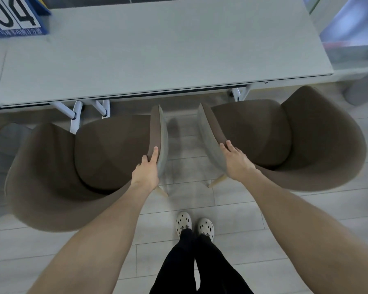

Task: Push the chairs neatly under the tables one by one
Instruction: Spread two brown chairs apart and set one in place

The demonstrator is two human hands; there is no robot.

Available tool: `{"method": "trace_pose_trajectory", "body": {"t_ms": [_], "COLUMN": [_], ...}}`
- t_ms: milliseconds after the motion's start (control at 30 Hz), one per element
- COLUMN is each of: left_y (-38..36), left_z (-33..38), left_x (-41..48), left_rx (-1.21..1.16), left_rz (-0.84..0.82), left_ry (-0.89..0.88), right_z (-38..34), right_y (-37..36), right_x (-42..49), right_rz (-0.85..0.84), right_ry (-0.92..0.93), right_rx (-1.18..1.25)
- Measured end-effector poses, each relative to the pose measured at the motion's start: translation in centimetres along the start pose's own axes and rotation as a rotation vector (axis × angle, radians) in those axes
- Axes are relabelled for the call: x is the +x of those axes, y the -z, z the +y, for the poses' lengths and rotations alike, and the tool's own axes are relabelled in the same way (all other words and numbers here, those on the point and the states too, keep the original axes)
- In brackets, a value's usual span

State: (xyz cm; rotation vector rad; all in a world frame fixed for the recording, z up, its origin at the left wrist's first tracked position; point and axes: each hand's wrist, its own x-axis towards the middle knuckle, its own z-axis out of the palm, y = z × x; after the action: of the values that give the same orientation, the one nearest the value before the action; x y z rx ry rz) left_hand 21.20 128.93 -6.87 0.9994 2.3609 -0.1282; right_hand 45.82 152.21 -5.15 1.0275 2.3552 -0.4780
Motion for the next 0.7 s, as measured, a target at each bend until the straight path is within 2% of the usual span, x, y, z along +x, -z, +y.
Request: {"method": "trace_pose_trajectory", "body": {"t_ms": [167, 300, 500, 600, 700], "left_y": [2.0, 4.0, 5.0, 5.5, 6.0], "left_z": [-1.4, -5.1, -16.1, -21.7, -26.8], "left_x": [-0.8, -3.4, -8.0, -10.1, -11.6], "left_rx": [-0.131, -0.198, -0.212, -0.239, -0.231], "left_rz": [-0.055, -0.013, 0.044, -0.007, -0.106], "left_ry": [-0.074, -0.097, 0.059, 0.103, 0.068], "right_z": [-1.2, -5.6, -16.5, -21.8, -26.9], "right_y": [0.6, 0.5, 0.3, -0.9, -2.9], "right_x": [-0.1, -0.6, -3.1, -4.4, -5.6], "right_rz": [-0.015, 0.056, 0.045, 0.05, 0.028], "right_ry": [-0.023, 0.077, 0.336, 0.436, 0.506], "right_rx": [-0.07, -0.118, -0.012, 0.013, 0.001]}}
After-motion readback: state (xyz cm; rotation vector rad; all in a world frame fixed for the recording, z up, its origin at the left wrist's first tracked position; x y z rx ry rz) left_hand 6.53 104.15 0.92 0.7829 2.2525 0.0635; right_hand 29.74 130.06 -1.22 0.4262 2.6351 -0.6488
